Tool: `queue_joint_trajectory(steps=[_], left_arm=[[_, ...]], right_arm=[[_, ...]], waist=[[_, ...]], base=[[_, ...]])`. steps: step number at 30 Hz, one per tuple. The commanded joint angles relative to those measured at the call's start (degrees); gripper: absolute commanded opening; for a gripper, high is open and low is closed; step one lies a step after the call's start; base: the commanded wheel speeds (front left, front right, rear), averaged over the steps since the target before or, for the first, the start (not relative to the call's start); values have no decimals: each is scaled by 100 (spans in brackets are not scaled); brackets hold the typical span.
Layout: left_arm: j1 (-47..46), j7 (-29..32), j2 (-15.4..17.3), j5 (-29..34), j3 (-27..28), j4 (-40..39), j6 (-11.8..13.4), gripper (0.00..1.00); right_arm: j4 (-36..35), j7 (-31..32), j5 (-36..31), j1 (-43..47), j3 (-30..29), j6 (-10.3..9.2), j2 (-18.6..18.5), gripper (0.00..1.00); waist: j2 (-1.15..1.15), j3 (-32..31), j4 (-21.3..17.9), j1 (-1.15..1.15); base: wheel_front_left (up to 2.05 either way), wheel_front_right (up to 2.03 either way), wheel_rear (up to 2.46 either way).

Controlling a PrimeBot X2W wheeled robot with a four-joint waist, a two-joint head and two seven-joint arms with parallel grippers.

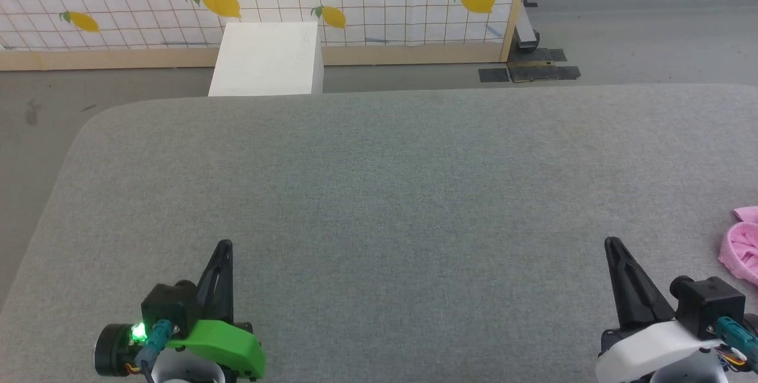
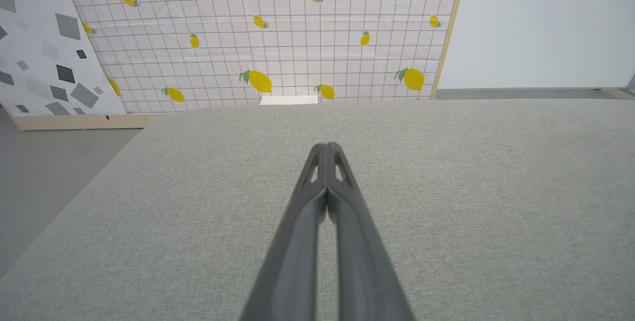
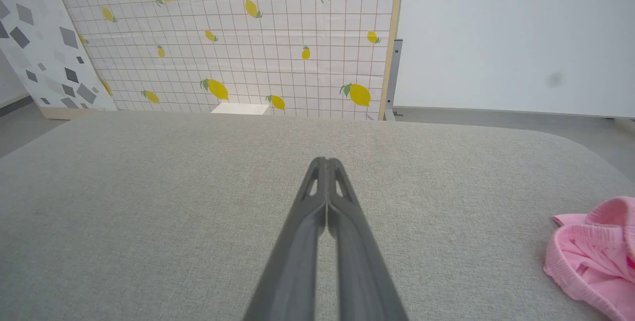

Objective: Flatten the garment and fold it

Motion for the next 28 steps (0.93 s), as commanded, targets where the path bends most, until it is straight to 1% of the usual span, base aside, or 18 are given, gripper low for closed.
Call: queue_joint_trajectory(steps=[1, 28], left_arm=[[-16, 26, -45, 74, 39, -36, -18, 0], [-28, 339, -277, 441, 293, -181, -95, 0]], right_arm=[[40, -49, -57, -124, 18, -3, 6, 0], [296, -94, -190, -337, 74, -5, 11, 0]], waist=[[14, -2, 2, 0], [23, -30, 27, 0]], base=[[0, 0, 0], [0, 0, 0]])
